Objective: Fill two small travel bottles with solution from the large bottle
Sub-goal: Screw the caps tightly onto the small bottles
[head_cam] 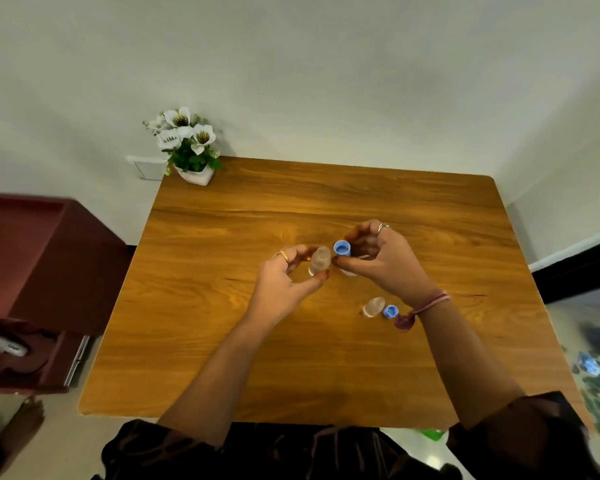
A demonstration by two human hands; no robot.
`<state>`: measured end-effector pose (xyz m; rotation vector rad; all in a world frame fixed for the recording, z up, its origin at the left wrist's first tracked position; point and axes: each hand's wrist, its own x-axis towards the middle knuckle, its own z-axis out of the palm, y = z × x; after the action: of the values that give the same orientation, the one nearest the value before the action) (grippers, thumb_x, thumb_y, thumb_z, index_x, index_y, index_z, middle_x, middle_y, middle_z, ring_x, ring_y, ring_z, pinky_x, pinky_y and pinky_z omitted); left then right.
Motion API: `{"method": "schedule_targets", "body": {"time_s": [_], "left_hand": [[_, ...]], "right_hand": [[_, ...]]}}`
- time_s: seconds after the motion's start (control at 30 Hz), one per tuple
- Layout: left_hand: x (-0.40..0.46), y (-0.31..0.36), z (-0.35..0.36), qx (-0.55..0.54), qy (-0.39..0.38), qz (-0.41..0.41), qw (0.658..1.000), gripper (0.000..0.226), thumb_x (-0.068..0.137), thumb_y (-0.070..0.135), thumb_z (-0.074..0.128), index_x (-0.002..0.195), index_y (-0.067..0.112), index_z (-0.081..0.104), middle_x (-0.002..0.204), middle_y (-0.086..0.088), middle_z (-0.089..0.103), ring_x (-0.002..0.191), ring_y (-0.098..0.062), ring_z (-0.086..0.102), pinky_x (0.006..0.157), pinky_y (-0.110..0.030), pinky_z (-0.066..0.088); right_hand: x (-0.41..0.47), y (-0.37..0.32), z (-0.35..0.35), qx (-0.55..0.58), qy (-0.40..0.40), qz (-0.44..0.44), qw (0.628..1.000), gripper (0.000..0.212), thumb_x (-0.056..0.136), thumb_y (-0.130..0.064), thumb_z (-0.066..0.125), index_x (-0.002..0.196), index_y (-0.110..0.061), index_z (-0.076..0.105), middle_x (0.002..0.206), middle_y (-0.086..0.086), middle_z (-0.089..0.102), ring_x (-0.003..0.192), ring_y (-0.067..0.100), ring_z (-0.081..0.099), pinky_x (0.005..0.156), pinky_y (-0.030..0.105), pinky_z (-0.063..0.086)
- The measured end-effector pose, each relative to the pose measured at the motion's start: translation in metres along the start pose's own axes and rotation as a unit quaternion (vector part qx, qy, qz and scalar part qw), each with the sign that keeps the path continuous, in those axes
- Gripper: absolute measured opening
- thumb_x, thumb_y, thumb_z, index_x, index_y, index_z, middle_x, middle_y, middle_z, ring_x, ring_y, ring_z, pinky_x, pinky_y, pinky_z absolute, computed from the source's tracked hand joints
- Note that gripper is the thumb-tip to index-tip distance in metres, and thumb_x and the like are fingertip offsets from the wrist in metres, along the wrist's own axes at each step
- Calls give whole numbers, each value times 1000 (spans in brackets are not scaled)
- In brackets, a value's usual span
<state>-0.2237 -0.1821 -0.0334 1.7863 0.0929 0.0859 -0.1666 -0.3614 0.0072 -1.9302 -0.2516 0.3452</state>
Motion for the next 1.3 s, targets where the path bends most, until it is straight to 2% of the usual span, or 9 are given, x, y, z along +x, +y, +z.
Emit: {"method": "schedule_targets", "body": {"time_s": [0.17, 0.3, 0.43, 0.6, 0.73, 0.83, 0.93, 1.1, 1.3], "left_hand": [[10, 44, -10, -1, 4, 56, 998, 41, 69, 29, 81, 94, 55, 64, 99, 31, 67, 104, 5, 62, 88, -12, 48], [18, 76, -13, -23, 11, 85, 996, 43, 71, 13, 83, 98, 41, 63, 96, 24, 69, 97, 5, 64, 85, -13, 49], [24, 106, -14, -32, 14, 95, 995, 42, 71, 14, 83, 97, 40, 63, 91, 32, 69, 93, 7, 65, 82, -11, 50], [31, 137, -13, -54, 17, 109, 992, 42, 67, 22, 83, 106, 27, 67, 102, 8, 73, 100, -8, 68, 92, -25, 51], [35, 156, -13, -56, 28, 117, 991, 41, 72, 18, 82, 110, 23, 67, 107, 4, 72, 102, -11, 67, 94, -27, 51], [39, 170, -14, -42, 35, 122, 991, 44, 75, 18, 81, 116, 18, 67, 110, 2, 72, 104, -11, 66, 94, -26, 51], [41, 181, -14, -32, 43, 130, 990, 42, 75, 18, 80, 116, 16, 67, 108, 0, 72, 103, -16, 67, 94, -32, 54], [43, 196, -12, -25, 56, 145, 988, 38, 77, 21, 79, 113, 19, 69, 104, -2, 72, 99, -20, 67, 91, -40, 56], [48, 211, -12, -27, 80, 158, 984, 38, 77, 25, 80, 113, 21, 69, 103, 2, 73, 96, -15, 67, 86, -27, 57]], "right_hand": [[1, -38, -24, 68, -2, -61, 996, 35, 67, -19, 83, 95, -20, 62, 91, 0, 74, 85, 16, 71, 72, 22, 55], [1, -68, -41, 101, -19, -109, 989, 37, 72, -20, 78, 106, -16, 64, 99, 3, 74, 94, 19, 70, 78, 24, 55], [3, -95, -60, 92, -27, -141, 985, 35, 79, -18, 73, 113, -17, 67, 106, 2, 70, 95, 19, 69, 78, 25, 55], [5, -131, -77, 106, -41, -167, 979, 32, 80, -22, 68, 111, -19, 68, 109, 1, 70, 91, 17, 70, 77, 23, 55], [6, -156, -90, 56, -35, -192, 979, 40, 75, -27, 71, 115, -22, 64, 102, -2, 66, 82, 13, 70, 75, 22, 54], [7, -172, -101, 41, -11, -208, 977, 44, 66, -28, 77, 107, -22, 62, 96, -2, 67, 76, 11, 69, 72, 24, 55], [8, -185, -108, 15, -7, -225, 974, 44, 64, -27, 79, 104, -18, 62, 93, -3, 70, 82, 15, 70, 78, 29, 57], [6, -209, -116, -56, -8, -261, 964, 38, 74, -15, 76, 110, -14, 64, 104, 1, 69, 93, 12, 69, 88, 31, 55], [2, -233, -123, -137, -23, -298, 944, 34, 85, -16, 66, 118, -20, 60, 107, -5, 68, 101, 6, 65, 91, 22, 52]]}}
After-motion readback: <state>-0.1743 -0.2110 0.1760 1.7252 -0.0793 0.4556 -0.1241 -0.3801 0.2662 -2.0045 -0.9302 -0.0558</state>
